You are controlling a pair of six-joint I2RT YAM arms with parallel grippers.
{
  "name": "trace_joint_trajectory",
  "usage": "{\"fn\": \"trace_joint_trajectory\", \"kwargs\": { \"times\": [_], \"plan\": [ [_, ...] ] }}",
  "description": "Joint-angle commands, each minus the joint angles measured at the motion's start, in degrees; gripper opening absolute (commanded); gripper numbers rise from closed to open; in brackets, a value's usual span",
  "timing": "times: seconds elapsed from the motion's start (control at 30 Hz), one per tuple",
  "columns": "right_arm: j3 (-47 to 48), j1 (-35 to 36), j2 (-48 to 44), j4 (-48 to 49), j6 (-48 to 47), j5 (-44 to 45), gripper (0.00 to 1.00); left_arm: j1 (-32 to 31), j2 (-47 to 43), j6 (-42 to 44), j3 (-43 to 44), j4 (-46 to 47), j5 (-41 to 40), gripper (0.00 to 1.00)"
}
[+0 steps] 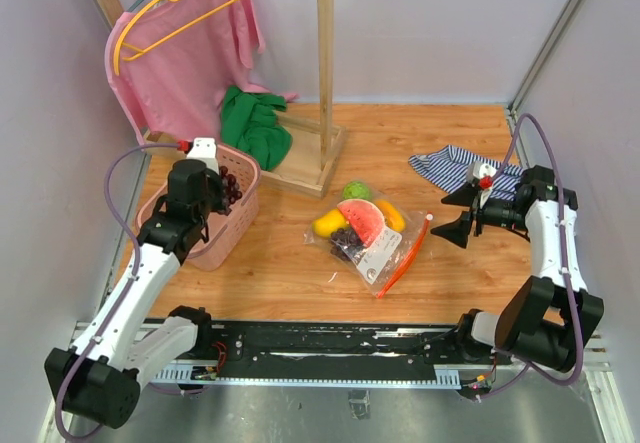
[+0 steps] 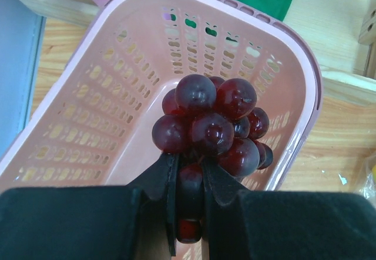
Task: Open the zip-top bag and remove the fake food
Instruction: Place the fake fruit in the bin.
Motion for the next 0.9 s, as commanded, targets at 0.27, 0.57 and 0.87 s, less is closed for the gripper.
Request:
{"fn": "trace_joint_trajectory", "kwargs": {
  "times": [0.27,0.57,0.87],
  "plan": [
    [-1.00,-1.95,2.05,-1.17,-2.04,0.52,0.86,4.22,2.08,-1.04,-4.88,10.11,5.42,0.03],
    [-1.11,-1.95,2.04,-2.47,-3.98,-0.47,0.86,5.57,3.03,-1.24,-5.64,10.49,6.49,0.24],
    [-1.07,-1.95,0.79,-6.31,-9.17,-2.07,0.86,6.22,3.35,-1.07,-6.27,11.05,4.54,0.35]
  ]
}}
